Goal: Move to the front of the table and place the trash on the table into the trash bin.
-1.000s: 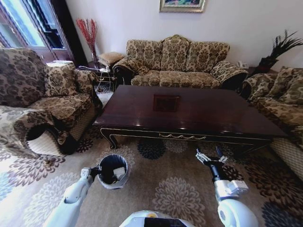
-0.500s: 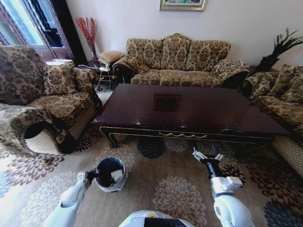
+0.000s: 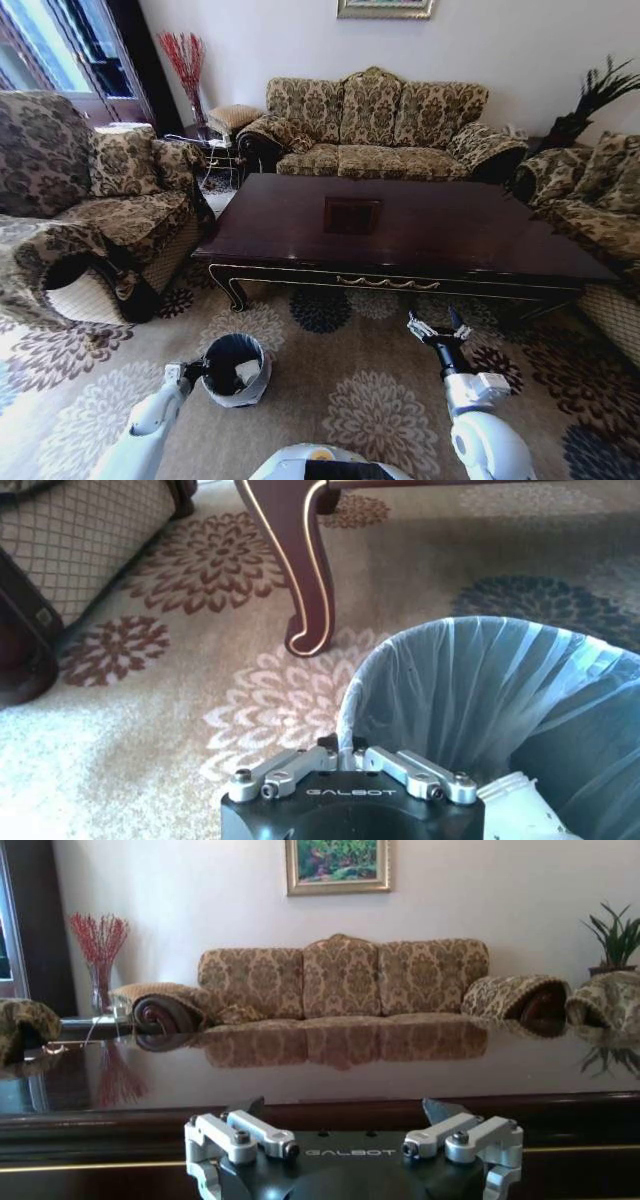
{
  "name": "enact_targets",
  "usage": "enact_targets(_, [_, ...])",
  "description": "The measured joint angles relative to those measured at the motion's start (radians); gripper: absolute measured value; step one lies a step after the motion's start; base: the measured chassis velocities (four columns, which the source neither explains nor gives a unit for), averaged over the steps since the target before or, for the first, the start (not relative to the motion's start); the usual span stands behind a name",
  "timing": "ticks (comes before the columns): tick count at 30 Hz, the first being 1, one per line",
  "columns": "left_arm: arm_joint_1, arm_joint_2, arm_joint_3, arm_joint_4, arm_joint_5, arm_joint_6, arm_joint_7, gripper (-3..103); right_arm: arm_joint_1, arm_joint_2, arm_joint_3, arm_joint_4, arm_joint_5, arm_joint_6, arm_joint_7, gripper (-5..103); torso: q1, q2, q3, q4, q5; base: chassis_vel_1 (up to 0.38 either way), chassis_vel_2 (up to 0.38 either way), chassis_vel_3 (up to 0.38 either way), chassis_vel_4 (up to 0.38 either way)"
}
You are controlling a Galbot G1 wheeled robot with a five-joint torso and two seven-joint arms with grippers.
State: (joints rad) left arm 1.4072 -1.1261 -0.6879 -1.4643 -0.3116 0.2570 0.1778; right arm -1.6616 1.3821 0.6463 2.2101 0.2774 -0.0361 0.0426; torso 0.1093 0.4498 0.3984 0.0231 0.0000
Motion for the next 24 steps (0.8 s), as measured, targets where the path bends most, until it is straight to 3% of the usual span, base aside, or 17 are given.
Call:
enact_targets(6, [-0.005, 0.002, 0.012, -0.003, 0.002, 0.01, 0.001, 2, 0.007, 0.002, -0.002, -0.002, -0.001, 0.0, 0.002, 100, -0.007, -0.019, -0.012, 0.0, -0.0001, 0.0, 0.0, 0.0, 0.0])
enact_targets(11, [-0.011, 0.006, 0.021, -0.006, 0.009, 0.054, -0.003, 2, 0.01, 0.002, -0.003, -0.01, -0.002, 0.003, 0.003, 100, -0.016, -0.042, -0.027, 0.0001, -0.0001, 0.0, 0.0, 0.0, 0.0])
enact_targets(20, [-0.02, 0.012, 0.028, -0.004, 0.006, 0.065, -0.005, 2, 0.012, 0.004, -0.009, -0.023, -0.002, 0.007, -0.005, 100, -0.028, -0.074, -0.047, 0.0006, 0.0016, 0.0, 0.0, 0.0, 0.0])
enact_targets(21, [-0.021, 0.013, 0.031, -0.003, 0.005, 0.062, -0.006, 3, 0.016, 0.004, -0.011, -0.026, -0.002, 0.008, -0.005, 100, -0.031, -0.083, -0.053, 0.0007, 0.0012, 0.0, 0.0, 0.0, 0.0])
enact_targets(22, [-0.023, 0.011, 0.035, 0.0, 0.005, 0.052, -0.011, 14, 0.018, 0.003, -0.011, -0.028, -0.001, 0.008, -0.005, 100, -0.033, -0.09, -0.057, -0.0001, 0.0007, 0.0, 0.0, 0.0, 0.0])
enact_targets(24, [-0.024, 0.01, 0.037, 0.001, 0.004, 0.047, -0.014, 14, 0.019, 0.002, -0.011, -0.029, -0.001, 0.008, -0.005, 100, -0.033, -0.091, -0.058, -0.0001, 0.0007, 0.0, 0.0, 0.0, 0.0])
